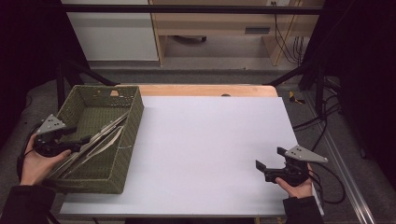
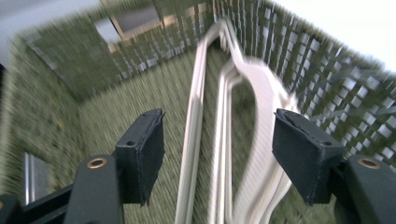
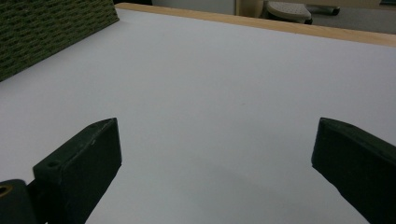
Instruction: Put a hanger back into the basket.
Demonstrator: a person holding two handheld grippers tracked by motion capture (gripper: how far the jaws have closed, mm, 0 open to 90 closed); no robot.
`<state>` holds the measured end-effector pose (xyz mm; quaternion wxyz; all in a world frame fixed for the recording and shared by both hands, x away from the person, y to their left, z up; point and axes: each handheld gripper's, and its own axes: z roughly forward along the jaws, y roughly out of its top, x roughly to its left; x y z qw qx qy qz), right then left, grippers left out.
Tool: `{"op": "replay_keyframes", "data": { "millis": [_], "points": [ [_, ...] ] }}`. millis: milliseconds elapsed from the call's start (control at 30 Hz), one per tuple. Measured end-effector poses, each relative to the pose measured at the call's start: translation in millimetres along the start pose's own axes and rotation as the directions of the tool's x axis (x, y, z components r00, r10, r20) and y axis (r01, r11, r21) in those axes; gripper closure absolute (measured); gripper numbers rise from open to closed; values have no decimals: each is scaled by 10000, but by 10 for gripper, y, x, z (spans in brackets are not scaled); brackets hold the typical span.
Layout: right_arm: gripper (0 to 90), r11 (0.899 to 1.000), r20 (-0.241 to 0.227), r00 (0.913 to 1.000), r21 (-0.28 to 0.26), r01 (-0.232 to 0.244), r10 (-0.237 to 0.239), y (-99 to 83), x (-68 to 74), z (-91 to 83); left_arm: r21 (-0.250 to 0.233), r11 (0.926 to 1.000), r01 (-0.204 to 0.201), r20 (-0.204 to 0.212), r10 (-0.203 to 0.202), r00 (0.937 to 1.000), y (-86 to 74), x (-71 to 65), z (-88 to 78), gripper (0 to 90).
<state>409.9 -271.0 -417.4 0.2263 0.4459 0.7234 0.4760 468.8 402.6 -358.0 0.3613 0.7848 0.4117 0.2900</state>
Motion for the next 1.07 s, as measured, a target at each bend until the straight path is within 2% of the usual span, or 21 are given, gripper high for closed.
{"op": "replay_keyframes", "data": {
  "millis": [133, 200, 267, 367, 433, 467, 533, 600, 700, 800, 967, 1033, 1067],
  "points": [
    [23, 10000, 1, 10000, -30, -4, 4, 2, -1, -5, -934, 9952, 281, -13, -283, 9996, 122, -79, -157, 312],
    [23, 10000, -13, 10000, -64, -16, 16, 7, 7, -8, -1406, 9893, 385, 81, -377, 9993, 180, -153, -235, 295],
    [23, 9999, -58, 9999, -71, 82, -82, 12, 6, -18, -2017, 9778, 565, 326, -509, 9982, 233, -270, -305, 271],
    [23, 9999, -83, 10000, -148, 37, -38, 23, 25, -24, -2572, 9627, 835, 545, -718, 9959, 273, -418, -351, 206],
    [22, 9997, -116, 9999, -218, 93, -96, 29, 30, -30, -2871, 9519, 1068, 827, -864, 9928, 294, -520, -368, 159],
    [21, 9996, -170, 9998, -275, 118, -123, 32, 33, -34, -2933, 9496, 1109, 904, -879, 9920, 301, -557, -373, 143],
    [18, 9995, -216, 9996, -286, 150, -156, 38, 38, -45, -3180, 9396, 1268, 1144, -948, 9889, 315, -672, -380, 123],
    [16, 9989, -266, 9994, -434, 202, -214, 45, 43, -54, -3303, 9340, 1364, 1366, -956, 9860, 318, -771, -381, 112],
    [12, 9982, -304, 9993, -565, 192, -210, 60, 57, -77, -3353, 9347, 1178, 1446, -725, 9868, 320, -921, -358, 95],
    [9, 9972, -365, 9990, -717, 235, -262, 70, 69, -97, -3527, 9270, 1279, 1775, -679, 9818, 289, -1072, -304, 81],
    [8, 9960, -497, 9986, -875, 162, -206, 80, 81, -126, -3565, 9266, 1195, 1858, -551, 9811, 201, -1225, -197, 70],
    [8, 9957, -545, 9983, -915, 167, -217, 81, 80, -135, -3380, 9337, 1184, 1948, -536, 9794, 164, -1260, -161, 69],
    [8, 9956, -565, 9982, -921, 162, -214, 82, 79, -138, -3320, 9366, 1123, 1903, -501, 9805, 153, -1274, -153, 64]
  ]
}}
